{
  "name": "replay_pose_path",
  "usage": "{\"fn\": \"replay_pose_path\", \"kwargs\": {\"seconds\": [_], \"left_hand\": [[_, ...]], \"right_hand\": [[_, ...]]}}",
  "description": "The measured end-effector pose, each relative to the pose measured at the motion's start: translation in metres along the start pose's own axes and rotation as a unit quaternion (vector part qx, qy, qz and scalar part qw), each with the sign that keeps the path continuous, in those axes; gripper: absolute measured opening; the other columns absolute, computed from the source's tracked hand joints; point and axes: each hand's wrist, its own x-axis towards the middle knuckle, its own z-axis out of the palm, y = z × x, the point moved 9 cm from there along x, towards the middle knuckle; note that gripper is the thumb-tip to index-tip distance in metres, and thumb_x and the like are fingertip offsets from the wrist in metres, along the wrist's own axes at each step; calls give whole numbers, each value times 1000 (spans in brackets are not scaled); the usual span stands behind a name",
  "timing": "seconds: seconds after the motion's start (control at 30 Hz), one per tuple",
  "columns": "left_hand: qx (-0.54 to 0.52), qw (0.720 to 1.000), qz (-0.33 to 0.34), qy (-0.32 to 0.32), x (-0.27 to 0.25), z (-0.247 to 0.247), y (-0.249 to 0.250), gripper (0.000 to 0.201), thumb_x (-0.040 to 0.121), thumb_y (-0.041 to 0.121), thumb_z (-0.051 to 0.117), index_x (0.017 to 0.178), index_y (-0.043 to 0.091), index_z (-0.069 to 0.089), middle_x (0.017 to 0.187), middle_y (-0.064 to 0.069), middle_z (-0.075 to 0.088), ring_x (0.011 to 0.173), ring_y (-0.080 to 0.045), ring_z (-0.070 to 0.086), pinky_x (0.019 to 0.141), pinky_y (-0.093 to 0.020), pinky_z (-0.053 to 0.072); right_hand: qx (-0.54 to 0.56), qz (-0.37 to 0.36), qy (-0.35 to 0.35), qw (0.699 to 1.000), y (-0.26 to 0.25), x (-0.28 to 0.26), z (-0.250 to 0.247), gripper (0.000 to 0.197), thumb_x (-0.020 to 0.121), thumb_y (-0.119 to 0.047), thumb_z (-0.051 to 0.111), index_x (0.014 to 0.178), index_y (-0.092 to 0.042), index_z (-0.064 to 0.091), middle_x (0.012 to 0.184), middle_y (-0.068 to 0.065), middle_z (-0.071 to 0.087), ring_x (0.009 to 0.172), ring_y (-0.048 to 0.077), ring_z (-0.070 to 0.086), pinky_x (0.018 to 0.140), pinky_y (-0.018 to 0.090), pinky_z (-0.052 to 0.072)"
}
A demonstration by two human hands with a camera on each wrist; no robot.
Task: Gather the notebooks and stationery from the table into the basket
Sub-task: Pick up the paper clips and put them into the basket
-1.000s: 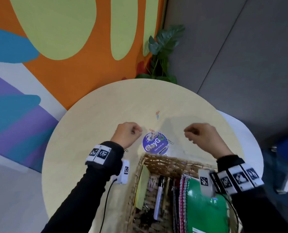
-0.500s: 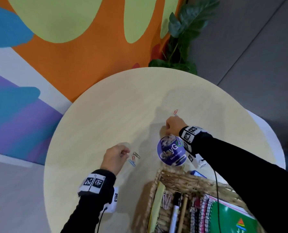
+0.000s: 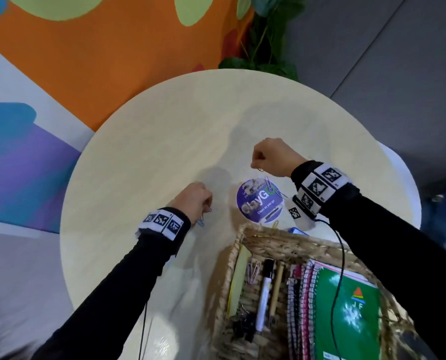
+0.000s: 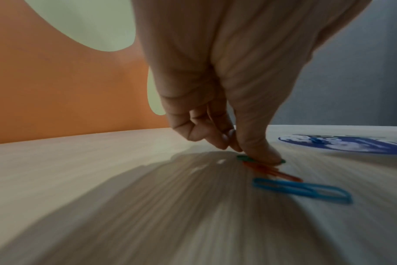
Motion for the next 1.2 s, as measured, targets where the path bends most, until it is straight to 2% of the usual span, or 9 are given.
{"fn": "replay_pose_path", "kwargs": {"seconds": [0.13,0.27,0.43,0.53,0.63,0.9,1.03,1.13,1.2], "left_hand": [[36,999,19,-13,7,4,6,11,82,-6,56,87,-4,66,95,-15,60,88,-31,65,63,-19,38],[78,996,8,-36,8,10,8,10,88,1,53,92,0,62,105,-17,64,98,-30,61,80,-35,46],[80,996,-21,-24,7,14,6,13,81,-5,46,85,4,55,104,-18,64,86,-25,62,73,-28,47],[105,994,-25,-14,4,14,8,20,84,-2,49,103,-1,57,113,-19,57,104,-37,56,88,-39,50],[141,989,-24,-25,-2,10,18,25,85,-2,49,109,-2,53,118,-19,54,106,-40,54,92,-40,44],[-25,994,13,105,-59,-78,84,5,90,4,51,93,7,53,100,-16,63,91,-31,56,74,-28,35],[-39,997,59,37,-110,-64,136,7,85,15,62,89,14,56,90,-9,67,87,-27,60,74,-32,44],[10,996,82,-36,-122,-27,168,6,81,10,64,86,9,67,69,4,60,82,-18,60,79,-30,48],[68,991,78,-80,-118,-1,185,15,83,4,58,91,2,71,81,-2,69,89,-21,64,90,-34,50]], "right_hand": [[58,-36,55,996,-22,-86,-27,10,86,-14,64,85,-4,68,72,3,60,63,14,49,55,9,34],[101,-30,-12,994,-28,-160,15,8,84,-18,67,81,-11,68,68,-3,61,62,8,54,59,12,37],[82,-10,-100,992,-17,-199,102,7,84,-15,65,78,-12,68,70,-6,64,63,6,53,54,9,33],[91,33,-98,990,-3,-201,130,13,86,-7,59,80,-7,70,83,3,74,70,11,59,56,13,39],[106,75,-83,988,3,-192,139,17,86,-5,57,84,-2,73,93,11,76,86,22,68,74,26,52],[41,114,-59,991,1,-160,140,23,88,-4,51,102,7,66,110,25,65,106,37,62,84,39,52],[26,120,-60,991,2,-162,127,24,85,-17,64,98,3,68,100,18,68,98,31,65,79,34,50],[55,139,-13,989,15,-178,90,19,84,-18,64,66,-12,62,68,3,57,76,22,55,64,23,41],[99,158,44,981,34,-194,61,16,83,-17,65,69,-11,69,71,4,64,74,22,58,65,22,44]]}}
